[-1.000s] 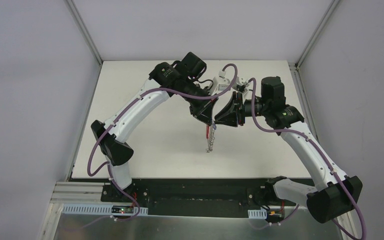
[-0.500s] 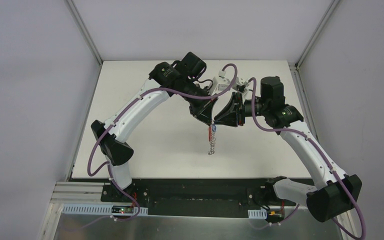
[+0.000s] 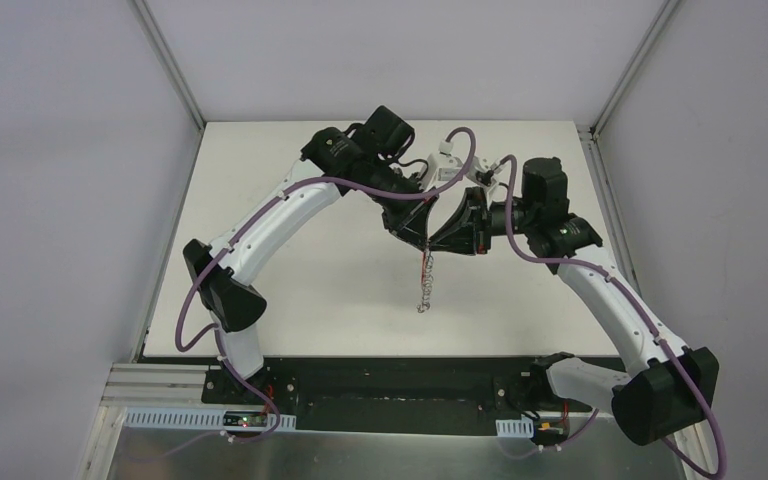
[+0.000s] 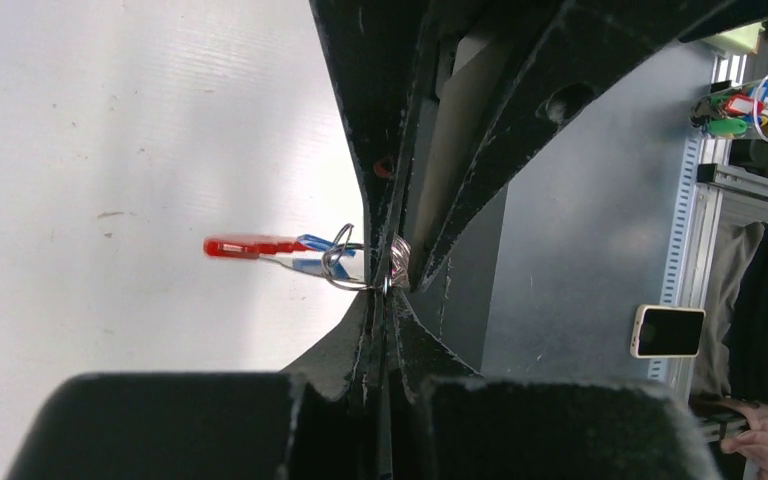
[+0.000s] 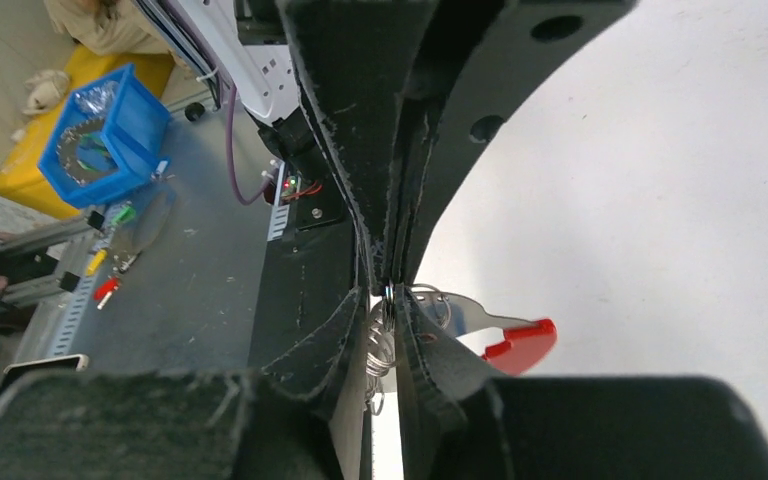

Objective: Put the keys on the keyring

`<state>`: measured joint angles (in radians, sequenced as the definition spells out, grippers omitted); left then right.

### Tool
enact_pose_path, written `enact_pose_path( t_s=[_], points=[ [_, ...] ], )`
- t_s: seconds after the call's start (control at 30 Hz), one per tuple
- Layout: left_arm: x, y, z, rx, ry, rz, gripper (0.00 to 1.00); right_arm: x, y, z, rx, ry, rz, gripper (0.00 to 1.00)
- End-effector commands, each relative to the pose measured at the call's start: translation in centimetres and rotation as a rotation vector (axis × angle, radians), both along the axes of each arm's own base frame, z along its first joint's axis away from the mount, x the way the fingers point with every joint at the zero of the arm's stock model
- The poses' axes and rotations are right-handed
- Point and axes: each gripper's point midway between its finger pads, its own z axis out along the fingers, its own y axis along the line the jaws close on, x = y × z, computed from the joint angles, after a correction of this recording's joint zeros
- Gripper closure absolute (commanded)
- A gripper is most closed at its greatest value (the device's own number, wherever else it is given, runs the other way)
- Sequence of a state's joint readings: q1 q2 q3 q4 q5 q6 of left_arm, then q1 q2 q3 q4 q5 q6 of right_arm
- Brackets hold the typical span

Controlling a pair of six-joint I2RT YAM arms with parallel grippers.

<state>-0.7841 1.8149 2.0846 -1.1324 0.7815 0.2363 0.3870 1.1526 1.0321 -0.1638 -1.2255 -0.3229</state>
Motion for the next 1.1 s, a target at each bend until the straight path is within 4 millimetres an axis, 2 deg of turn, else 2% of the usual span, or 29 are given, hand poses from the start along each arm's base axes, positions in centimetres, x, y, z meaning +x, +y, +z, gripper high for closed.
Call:
enact_pose_path(
  t_s=[0.0, 0.17, 1.07],
  points=[
    [0.2, -0.8, 1.8, -0.120, -0.051, -0.013, 1.00, -0.8, -0.5, 1.8, 0.068, -0.007, 0.034, 0.81],
    [0.1, -0.8, 1.8, -0.144, -0.066, -0.013, 1.00, -0.8, -0.6, 2.0, 0.071, -0.003, 0.032, 0.78],
    [0.0, -0.3, 2.1, -0.165, -0.051, -0.012, 1.00, 0.0, -1.4, 0.9, 0.049, -0.010, -0.027, 0.81]
  ],
)
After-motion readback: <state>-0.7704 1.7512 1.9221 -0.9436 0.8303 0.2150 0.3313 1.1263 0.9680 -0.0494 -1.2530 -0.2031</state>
